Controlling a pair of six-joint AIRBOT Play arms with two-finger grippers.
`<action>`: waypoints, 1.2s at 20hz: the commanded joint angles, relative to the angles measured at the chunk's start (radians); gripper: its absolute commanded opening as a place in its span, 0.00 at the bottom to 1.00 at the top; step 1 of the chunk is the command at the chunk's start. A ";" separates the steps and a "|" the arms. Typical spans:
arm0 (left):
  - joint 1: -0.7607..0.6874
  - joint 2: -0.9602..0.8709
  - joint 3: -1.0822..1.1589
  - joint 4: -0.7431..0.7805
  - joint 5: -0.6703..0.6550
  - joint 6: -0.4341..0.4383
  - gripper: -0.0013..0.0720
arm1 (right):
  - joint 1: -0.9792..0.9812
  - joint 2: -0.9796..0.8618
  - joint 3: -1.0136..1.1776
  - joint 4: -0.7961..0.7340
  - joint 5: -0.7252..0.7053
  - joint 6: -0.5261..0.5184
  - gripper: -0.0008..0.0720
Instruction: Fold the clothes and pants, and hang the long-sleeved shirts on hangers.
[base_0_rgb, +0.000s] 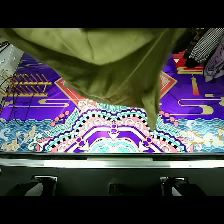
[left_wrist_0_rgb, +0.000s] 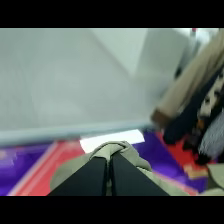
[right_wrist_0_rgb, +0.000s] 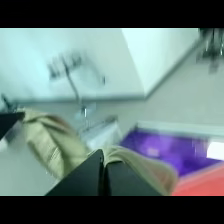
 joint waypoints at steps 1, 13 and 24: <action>0.005 0.138 0.052 0.168 0.052 -0.153 0.05 | -0.001 0.153 0.000 -0.127 0.129 0.116 0.06; -0.024 -0.467 -0.038 0.244 -0.111 -0.068 0.05 | -0.001 -0.593 -0.001 -0.345 -0.081 0.277 0.06; -0.152 -0.920 -0.038 0.243 0.156 -0.069 0.05 | 0.018 -1.065 -0.001 -0.154 0.347 0.372 0.07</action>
